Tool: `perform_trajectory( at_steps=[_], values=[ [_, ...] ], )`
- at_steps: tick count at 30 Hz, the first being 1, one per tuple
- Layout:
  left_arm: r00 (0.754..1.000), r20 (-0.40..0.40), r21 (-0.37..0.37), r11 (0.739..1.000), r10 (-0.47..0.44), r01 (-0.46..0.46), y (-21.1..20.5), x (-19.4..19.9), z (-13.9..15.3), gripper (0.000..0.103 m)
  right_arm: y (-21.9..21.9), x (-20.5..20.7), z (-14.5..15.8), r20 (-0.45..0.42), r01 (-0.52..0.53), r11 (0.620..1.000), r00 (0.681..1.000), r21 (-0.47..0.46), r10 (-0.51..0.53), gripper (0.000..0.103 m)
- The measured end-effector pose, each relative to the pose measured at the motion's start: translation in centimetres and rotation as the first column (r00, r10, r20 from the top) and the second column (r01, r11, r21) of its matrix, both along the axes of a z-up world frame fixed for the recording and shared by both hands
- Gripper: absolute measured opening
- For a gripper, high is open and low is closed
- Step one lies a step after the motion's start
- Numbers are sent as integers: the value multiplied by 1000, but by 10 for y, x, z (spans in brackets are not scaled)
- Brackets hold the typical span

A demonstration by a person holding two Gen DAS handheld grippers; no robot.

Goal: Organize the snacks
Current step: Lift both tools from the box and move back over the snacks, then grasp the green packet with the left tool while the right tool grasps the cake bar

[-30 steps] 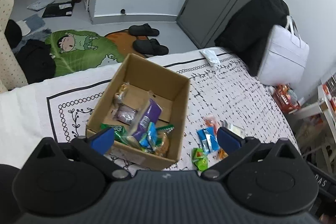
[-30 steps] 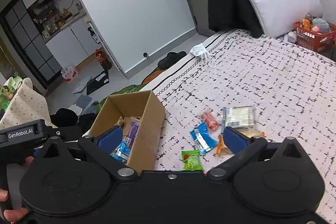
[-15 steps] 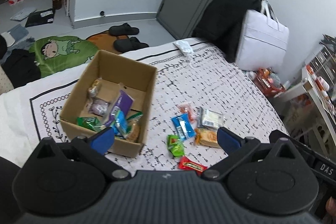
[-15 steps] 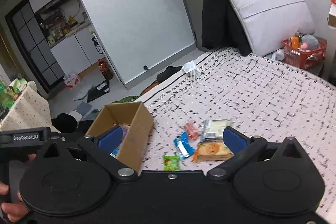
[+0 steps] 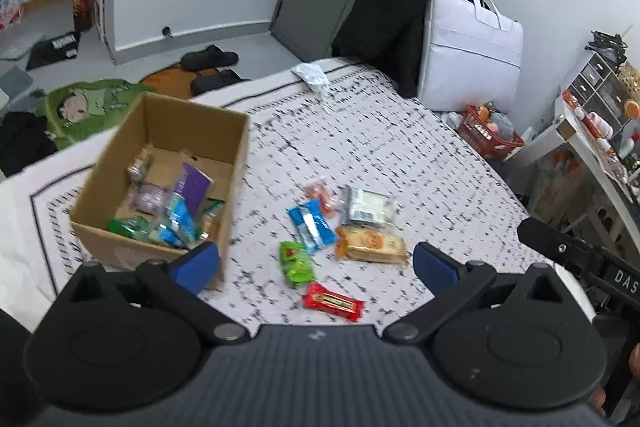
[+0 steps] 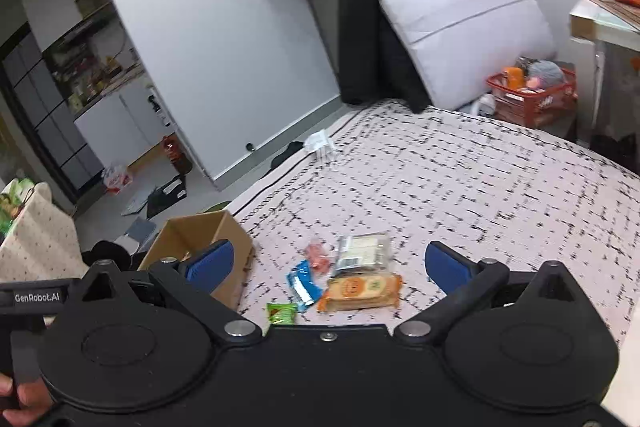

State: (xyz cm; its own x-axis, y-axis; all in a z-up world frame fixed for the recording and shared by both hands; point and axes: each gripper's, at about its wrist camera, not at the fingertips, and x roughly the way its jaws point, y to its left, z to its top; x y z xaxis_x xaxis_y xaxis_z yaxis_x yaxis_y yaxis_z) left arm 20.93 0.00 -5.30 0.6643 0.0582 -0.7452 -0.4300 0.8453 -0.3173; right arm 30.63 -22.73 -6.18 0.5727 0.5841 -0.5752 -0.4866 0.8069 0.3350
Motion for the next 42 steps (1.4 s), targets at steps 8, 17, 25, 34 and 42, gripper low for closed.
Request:
perform_trajectory(
  at_steps=[8,17,25,34,42],
  values=[
    [999,-35,-29,999,11,-12,-10,11,-24,101,-3,14,-23,-65,17,1000,998,-15,-18,101],
    [998,-60,-58,998,12,-16,-14,29,-58,85,-1,19,-37,-101,25,999,994,-29,-28,98],
    [995,-93,-72,997,19,-26,-10,51,-91,72,16,33,-58,-126,-8,992,992,-123,-7,95],
    [988,-150,-90,995,19,-32,-6,73,-130,64,41,55,-90,-147,-57,960,989,-274,17,96],
    [984,-178,-76,996,21,-35,0,89,-154,63,62,77,-114,-176,-78,957,984,-280,29,96]
  ],
)
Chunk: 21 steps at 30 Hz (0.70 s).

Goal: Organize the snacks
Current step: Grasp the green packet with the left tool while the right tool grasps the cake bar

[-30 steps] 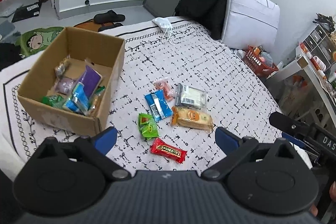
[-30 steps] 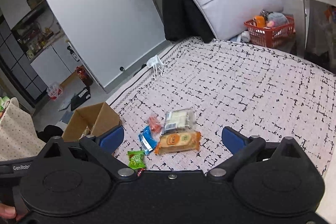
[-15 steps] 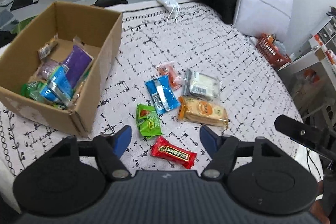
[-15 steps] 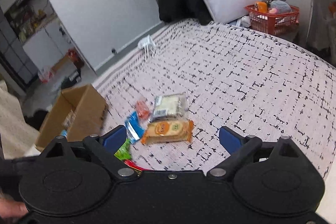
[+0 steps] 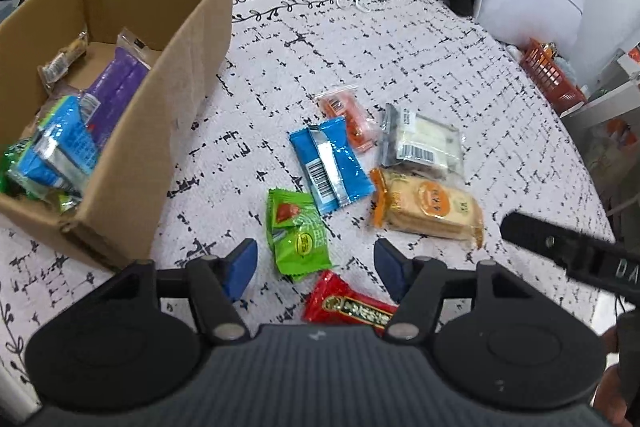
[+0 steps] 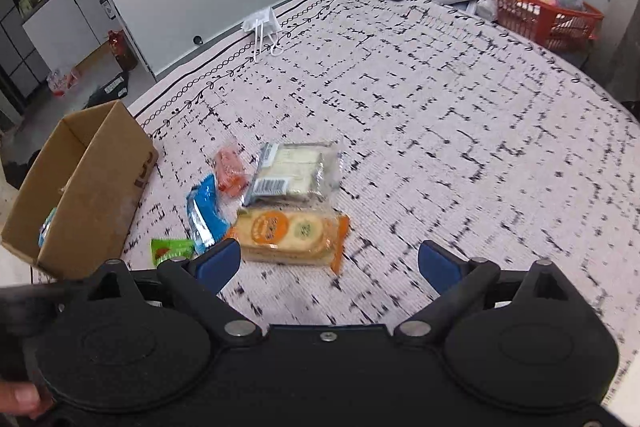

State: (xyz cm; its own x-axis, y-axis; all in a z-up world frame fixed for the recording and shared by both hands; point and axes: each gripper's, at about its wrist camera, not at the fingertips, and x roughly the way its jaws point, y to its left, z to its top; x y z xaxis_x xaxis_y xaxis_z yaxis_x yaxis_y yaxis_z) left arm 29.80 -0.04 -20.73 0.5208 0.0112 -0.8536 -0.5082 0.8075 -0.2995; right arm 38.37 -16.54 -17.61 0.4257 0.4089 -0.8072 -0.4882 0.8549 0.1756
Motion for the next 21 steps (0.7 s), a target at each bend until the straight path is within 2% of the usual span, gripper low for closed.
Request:
perform_trajectory(
  at_steps=[4,9,13,21],
  values=[
    [1000,-15,-7,1000,0,0,3,7,-10,59,7,10,-10,-22,20,1000,1000,21,-19,95],
    [1000,-29,-17,1000,1,-2,7,13,-20,48,15,16,-15,16,29,998,999,48,-30,93],
    [1000,-26,-3,1000,8,-8,11,15,-22,34,17,21,-23,9,38,993,999,113,-40,81],
    [1000,-9,-18,1000,15,-15,16,15,-21,32,30,18,-27,18,-16,990,1000,143,13,80]
  ],
)
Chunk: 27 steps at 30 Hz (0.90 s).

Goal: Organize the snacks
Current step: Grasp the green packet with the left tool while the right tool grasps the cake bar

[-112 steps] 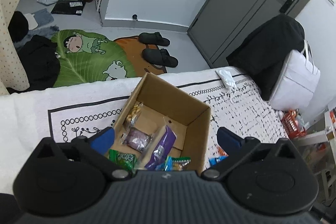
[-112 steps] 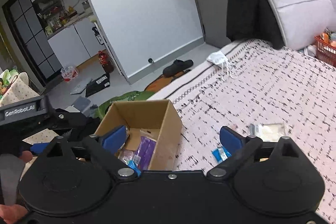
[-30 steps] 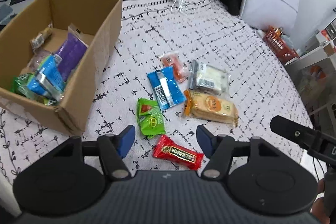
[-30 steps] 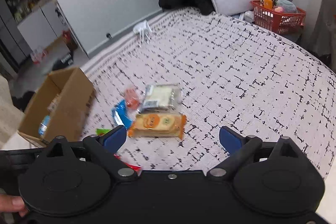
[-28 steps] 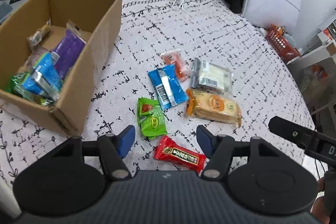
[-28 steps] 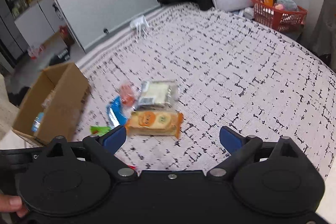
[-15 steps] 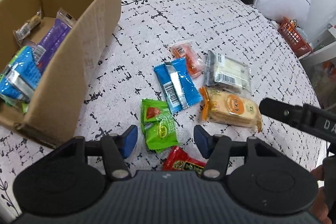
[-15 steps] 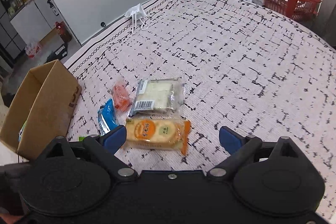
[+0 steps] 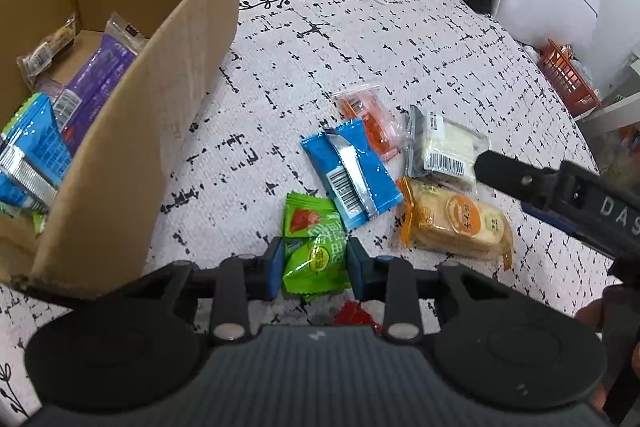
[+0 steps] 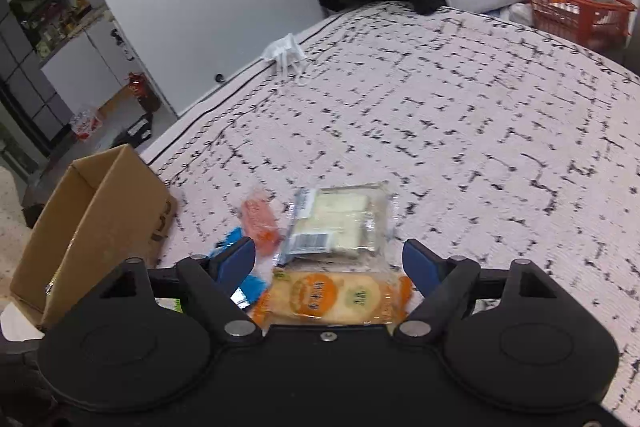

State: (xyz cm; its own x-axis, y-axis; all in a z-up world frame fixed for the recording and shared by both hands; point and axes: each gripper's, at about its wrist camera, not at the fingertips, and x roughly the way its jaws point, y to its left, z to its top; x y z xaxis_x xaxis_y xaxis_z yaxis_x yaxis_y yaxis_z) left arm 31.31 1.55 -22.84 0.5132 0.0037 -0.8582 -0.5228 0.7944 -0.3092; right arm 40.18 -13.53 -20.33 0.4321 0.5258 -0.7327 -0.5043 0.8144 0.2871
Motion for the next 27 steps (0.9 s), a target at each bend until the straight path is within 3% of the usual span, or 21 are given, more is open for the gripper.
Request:
perform_trajectory(
  at_steps=[5,14,16,20,27],
  values=[
    [1000,6,2,1000,1,-1,0,-4,2,31,5,1,-12,-96,-22,997,995,-72,15,79],
    [1000,20,10,1000,8,-8,0,-16,11,31,13,-19,-8,-183,-135,989,976,-64,121,73],
    [1000,20,11,1000,9,-9,1,-17,12,31,15,-24,-7,-170,-150,985,976,-85,134,68],
    [1000,25,10,1000,10,-10,1,-19,13,31,20,-30,3,-50,-157,979,987,-132,152,68],
    [1000,11,15,1000,6,-6,0,-21,11,31,31,-26,-14,-21,-167,964,986,-208,167,69]
  ],
)
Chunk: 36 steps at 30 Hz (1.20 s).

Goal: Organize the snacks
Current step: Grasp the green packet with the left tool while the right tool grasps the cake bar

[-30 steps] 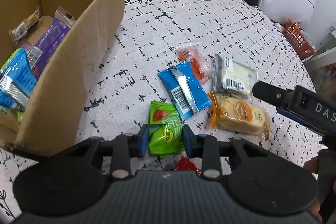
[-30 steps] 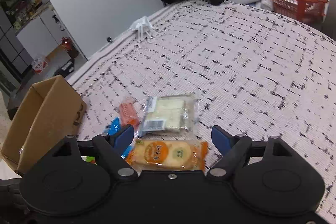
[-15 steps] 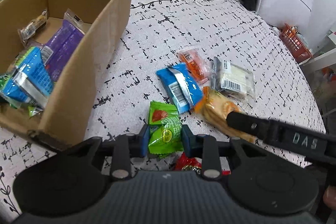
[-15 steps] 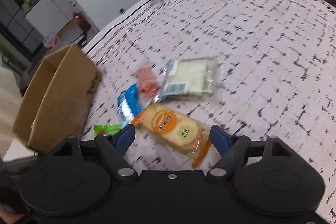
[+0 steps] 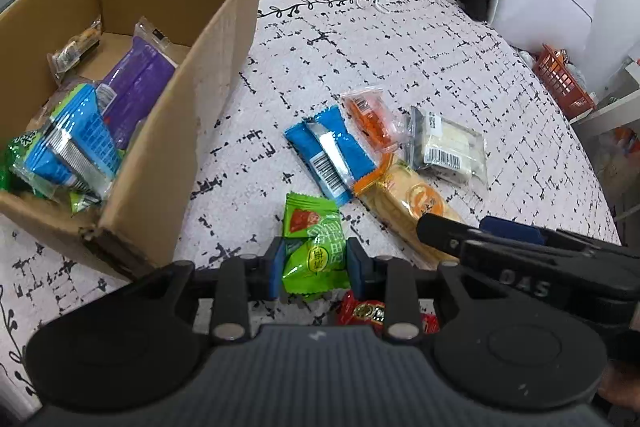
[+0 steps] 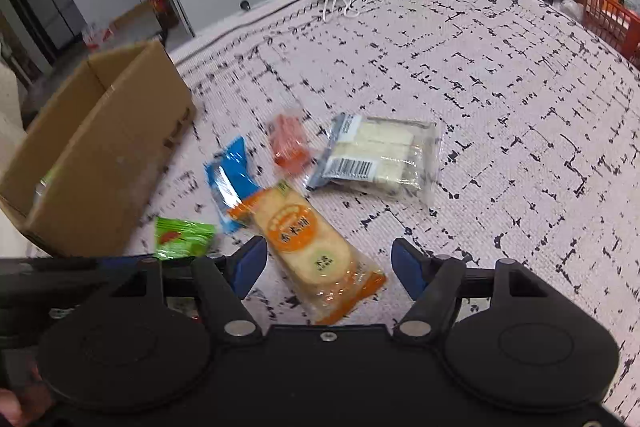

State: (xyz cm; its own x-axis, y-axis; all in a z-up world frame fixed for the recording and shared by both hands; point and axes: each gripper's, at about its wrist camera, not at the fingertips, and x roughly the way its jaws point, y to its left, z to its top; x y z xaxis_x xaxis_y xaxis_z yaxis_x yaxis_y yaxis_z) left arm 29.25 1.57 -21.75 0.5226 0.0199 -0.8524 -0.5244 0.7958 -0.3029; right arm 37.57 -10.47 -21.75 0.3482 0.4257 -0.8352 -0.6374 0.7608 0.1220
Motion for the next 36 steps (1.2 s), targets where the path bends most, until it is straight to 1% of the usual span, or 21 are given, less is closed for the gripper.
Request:
perform_trajectory(
  at_steps=[3,8,11,12,14,15,20,22,27,36],
  values=[
    [1000,-10,1,1000,-6,6,-3,-2,-1,31,6,-1,-4,28,-11,1000,1000,-6,11,71],
    [1000,-19,12,1000,-17,17,-5,-5,0,31,11,-4,-9,55,-37,999,998,-15,38,71],
    [1000,-20,20,1000,-21,21,-6,-8,1,31,11,-6,-10,40,-53,998,998,-22,54,65],
    [1000,-20,21,1000,-21,22,-6,-9,2,31,11,-7,-9,30,-61,998,998,-19,61,60],
    [1000,-19,24,999,-21,22,-6,-12,5,31,10,-9,-7,16,-74,997,997,-22,75,54],
    [1000,-17,28,999,-22,23,-7,-13,6,31,9,-10,-7,5,-76,997,997,-23,76,47],
    [1000,-8,44,999,-23,23,-9,-21,15,31,5,-15,-2,-12,-61,997,998,-49,61,44],
    [1000,-1,49,999,-21,21,-9,-24,20,31,2,-16,2,-17,-50,998,999,-48,49,41],
    [999,28,65,998,-26,24,-13,-30,35,31,-5,-21,19,-9,-35,999,999,-11,34,40],
    [995,97,104,994,-31,21,-12,-45,73,31,-7,-31,54,46,-25,997,999,72,22,40]
  ],
)
